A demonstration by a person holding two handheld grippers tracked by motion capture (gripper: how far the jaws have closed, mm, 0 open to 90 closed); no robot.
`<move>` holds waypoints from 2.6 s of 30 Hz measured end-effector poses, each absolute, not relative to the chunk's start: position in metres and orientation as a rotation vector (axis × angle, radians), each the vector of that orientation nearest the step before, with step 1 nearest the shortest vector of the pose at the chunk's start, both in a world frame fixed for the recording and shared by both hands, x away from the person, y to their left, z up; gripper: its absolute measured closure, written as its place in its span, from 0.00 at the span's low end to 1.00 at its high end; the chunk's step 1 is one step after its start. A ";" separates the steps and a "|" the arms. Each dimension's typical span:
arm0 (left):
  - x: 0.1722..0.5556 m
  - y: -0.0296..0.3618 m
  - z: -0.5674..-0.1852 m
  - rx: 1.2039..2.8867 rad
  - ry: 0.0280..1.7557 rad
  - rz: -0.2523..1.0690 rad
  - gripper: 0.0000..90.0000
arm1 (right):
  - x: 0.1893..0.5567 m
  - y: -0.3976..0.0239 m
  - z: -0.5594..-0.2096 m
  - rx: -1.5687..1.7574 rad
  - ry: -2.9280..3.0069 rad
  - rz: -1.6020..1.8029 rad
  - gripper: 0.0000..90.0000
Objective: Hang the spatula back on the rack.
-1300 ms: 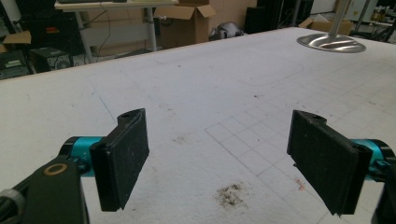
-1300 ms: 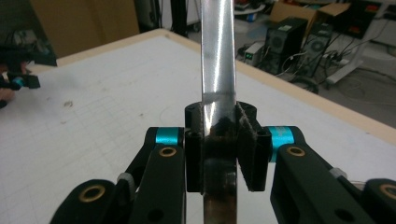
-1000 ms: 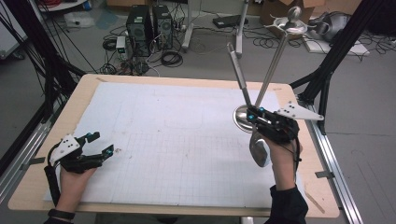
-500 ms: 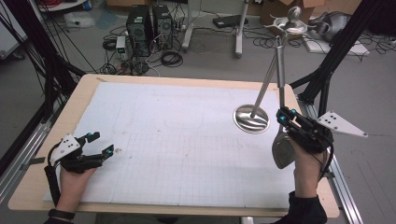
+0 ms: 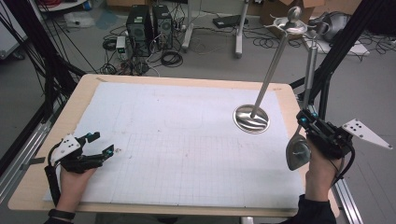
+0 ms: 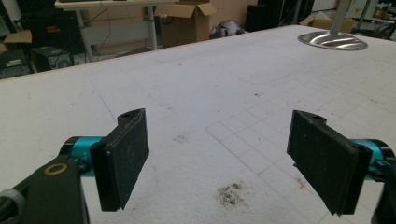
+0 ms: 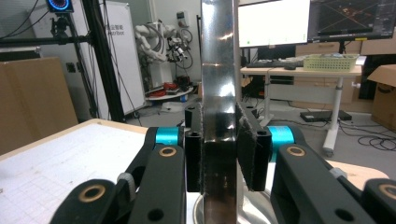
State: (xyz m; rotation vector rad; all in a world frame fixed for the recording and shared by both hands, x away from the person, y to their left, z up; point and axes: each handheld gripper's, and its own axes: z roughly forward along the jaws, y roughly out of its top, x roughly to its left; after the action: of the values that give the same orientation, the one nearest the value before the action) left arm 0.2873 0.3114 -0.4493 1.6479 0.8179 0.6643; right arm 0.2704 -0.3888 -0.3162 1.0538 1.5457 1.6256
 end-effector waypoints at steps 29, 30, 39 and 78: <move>0.287 0.311 -0.449 1.655 0.815 0.664 0.24 | 0.297 -0.394 -0.324 1.103 1.568 1.659 0.83; 0.288 0.311 -0.449 1.658 0.815 0.662 0.24 | 0.298 -0.394 -0.324 1.103 1.572 1.658 0.83; 0.288 0.310 -0.449 1.660 0.815 0.663 0.24 | 0.307 -0.386 -0.326 1.101 1.597 1.665 0.83; 0.288 0.310 -0.449 1.672 0.809 0.661 0.24 | 0.321 -0.381 -0.326 1.153 1.592 1.600 0.63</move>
State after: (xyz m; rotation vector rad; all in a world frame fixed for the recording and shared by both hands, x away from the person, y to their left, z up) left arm 0.2881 0.3096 -0.4491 1.6718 0.8093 0.6612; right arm 0.3208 -0.3810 -0.3259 1.1530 1.5917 1.6001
